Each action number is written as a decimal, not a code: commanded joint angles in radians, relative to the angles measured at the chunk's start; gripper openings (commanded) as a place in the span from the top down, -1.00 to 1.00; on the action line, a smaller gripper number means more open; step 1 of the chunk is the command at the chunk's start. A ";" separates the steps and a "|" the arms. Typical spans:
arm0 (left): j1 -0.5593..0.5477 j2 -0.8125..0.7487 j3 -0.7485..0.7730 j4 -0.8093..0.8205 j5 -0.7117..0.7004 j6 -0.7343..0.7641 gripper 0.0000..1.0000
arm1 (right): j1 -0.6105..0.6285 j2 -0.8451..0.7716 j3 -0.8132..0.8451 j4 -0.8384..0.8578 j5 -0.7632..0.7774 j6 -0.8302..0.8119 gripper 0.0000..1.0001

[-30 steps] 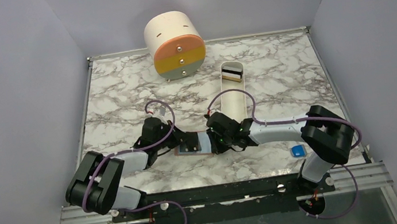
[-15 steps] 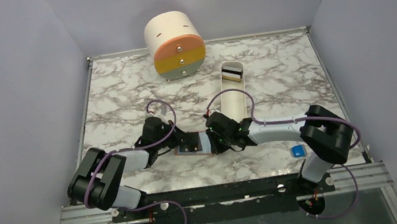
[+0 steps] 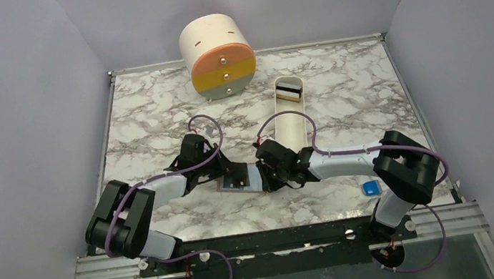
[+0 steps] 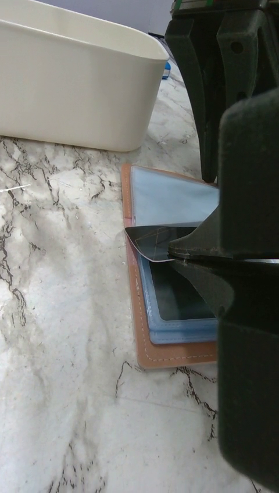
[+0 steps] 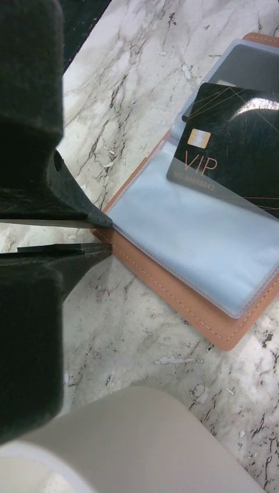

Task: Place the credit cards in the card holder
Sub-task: Insert the credit card into the card holder, then turn over the card slot in the card holder.

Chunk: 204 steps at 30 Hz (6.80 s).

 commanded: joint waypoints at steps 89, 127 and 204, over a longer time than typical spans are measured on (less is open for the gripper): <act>-0.038 0.136 0.083 -0.199 0.049 0.057 1.00 | 0.008 0.008 -0.007 0.006 0.013 -0.002 0.69; -0.037 -0.002 0.040 -0.207 0.023 -0.049 -0.20 | 0.009 -0.005 0.033 0.073 0.089 0.123 0.45; 0.195 -0.086 0.041 -0.211 0.185 -0.048 -0.29 | 0.010 0.272 0.267 0.106 0.027 0.255 0.65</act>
